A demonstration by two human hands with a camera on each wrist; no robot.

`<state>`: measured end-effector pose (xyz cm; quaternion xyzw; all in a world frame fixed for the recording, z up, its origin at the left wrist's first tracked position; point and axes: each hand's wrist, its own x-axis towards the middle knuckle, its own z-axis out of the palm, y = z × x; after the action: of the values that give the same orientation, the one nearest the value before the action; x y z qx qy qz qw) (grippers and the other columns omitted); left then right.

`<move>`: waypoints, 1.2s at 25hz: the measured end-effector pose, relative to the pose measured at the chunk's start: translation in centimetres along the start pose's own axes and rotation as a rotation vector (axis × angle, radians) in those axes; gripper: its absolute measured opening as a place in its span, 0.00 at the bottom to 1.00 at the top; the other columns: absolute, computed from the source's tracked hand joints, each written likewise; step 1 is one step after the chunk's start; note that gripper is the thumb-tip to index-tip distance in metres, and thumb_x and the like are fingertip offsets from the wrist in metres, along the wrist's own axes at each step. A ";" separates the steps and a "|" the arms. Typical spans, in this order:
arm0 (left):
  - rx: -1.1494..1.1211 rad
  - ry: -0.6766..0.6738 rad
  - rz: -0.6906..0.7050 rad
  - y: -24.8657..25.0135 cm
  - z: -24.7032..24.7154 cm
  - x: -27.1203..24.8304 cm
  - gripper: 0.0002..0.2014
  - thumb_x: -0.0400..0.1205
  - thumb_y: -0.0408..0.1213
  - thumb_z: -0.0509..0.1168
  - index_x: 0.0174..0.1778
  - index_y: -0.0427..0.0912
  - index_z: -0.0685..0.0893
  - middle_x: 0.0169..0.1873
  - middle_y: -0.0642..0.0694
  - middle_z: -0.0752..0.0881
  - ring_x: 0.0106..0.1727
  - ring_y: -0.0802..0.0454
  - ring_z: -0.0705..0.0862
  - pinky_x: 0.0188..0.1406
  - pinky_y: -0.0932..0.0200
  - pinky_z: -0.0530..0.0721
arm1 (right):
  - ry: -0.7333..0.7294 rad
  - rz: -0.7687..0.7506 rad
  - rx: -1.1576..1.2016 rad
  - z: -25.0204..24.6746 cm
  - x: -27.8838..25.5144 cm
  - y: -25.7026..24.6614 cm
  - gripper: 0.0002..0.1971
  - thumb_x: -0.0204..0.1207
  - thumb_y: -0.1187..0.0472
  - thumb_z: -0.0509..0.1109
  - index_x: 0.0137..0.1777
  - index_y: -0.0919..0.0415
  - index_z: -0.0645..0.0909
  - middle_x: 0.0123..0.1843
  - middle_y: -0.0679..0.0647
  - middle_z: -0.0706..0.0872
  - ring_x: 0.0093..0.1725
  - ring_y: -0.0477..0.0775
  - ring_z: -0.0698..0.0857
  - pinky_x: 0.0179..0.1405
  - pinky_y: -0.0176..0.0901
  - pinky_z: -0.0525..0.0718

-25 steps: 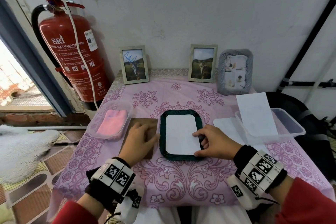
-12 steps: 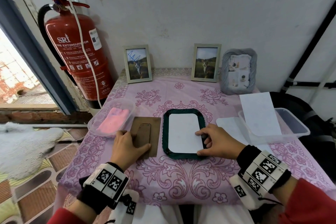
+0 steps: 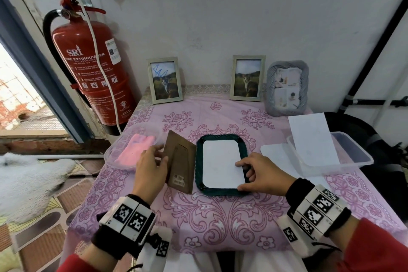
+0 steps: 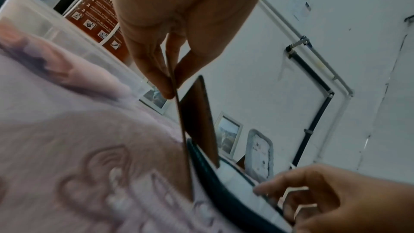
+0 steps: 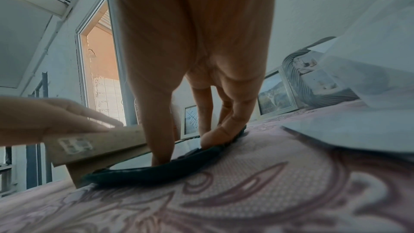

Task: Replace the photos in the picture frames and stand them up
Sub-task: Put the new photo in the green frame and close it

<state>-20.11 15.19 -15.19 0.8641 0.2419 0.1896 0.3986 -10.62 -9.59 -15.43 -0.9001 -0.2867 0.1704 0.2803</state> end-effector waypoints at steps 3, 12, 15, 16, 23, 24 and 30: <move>-0.059 0.027 0.049 1.4 -1.2 0.8 0.19 0.82 0.29 0.61 0.70 0.39 0.76 0.54 0.40 0.83 0.51 0.45 0.82 0.52 0.47 0.83 | -0.004 0.009 -0.002 0.0 -0.1 -0.1 0.35 0.63 0.58 0.82 0.71 0.60 0.73 0.54 0.50 0.71 0.45 0.46 0.78 0.42 0.26 0.78; -0.433 -0.152 -0.038 2.7 2.1 0.6 0.16 0.80 0.26 0.65 0.64 0.39 0.80 0.40 0.48 0.82 0.40 0.51 0.84 0.33 0.64 0.84 | -0.022 0.016 -0.002 0.1 0.1 0.2 0.40 0.61 0.54 0.83 0.73 0.59 0.70 0.54 0.51 0.73 0.43 0.44 0.78 0.44 0.28 0.79; -0.496 -0.194 -0.092 2.3 4.1 0.4 0.17 0.80 0.24 0.64 0.64 0.37 0.80 0.40 0.44 0.82 0.41 0.50 0.83 0.30 0.67 0.84 | -0.010 0.025 0.064 0.1 -0.1 0.4 0.40 0.65 0.56 0.80 0.76 0.59 0.66 0.52 0.48 0.76 0.40 0.39 0.78 0.44 0.31 0.80; -0.511 -0.205 -0.113 2.2 4.7 0.4 0.17 0.80 0.24 0.64 0.64 0.36 0.79 0.41 0.44 0.81 0.41 0.50 0.83 0.30 0.68 0.83 | 0.003 0.027 0.093 0.2 0.0 0.4 0.38 0.68 0.57 0.77 0.76 0.60 0.65 0.50 0.47 0.77 0.39 0.40 0.79 0.43 0.31 0.80; -0.552 -0.255 -0.156 2.1 7.2 0.1 0.19 0.79 0.24 0.66 0.66 0.33 0.77 0.39 0.45 0.81 0.45 0.45 0.83 0.45 0.54 0.86 | 0.065 0.048 0.183 0.4 0.3 0.7 0.29 0.77 0.59 0.68 0.78 0.60 0.65 0.46 0.47 0.80 0.39 0.41 0.80 0.41 0.28 0.76; -0.553 -0.260 -0.159 2.1 7.4 0.0 0.19 0.78 0.24 0.66 0.66 0.32 0.77 0.39 0.45 0.81 0.44 0.45 0.83 0.44 0.55 0.87 | 0.069 0.046 0.182 0.4 0.3 0.7 0.29 0.77 0.58 0.68 0.77 0.60 0.66 0.46 0.47 0.80 0.40 0.41 0.80 0.41 0.28 0.76; -0.518 -0.261 -0.149 2.0 8.1 -0.3 0.21 0.78 0.25 0.67 0.67 0.32 0.76 0.41 0.44 0.82 0.42 0.47 0.84 0.44 0.56 0.88 | 0.075 0.032 0.142 0.6 0.3 0.8 0.30 0.75 0.57 0.71 0.76 0.61 0.68 0.48 0.47 0.79 0.40 0.42 0.81 0.40 0.26 0.79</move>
<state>-15.63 9.05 -18.64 0.7307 0.1948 0.1024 0.6463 -10.28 -9.70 -16.40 -0.8881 -0.2485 0.1610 0.3514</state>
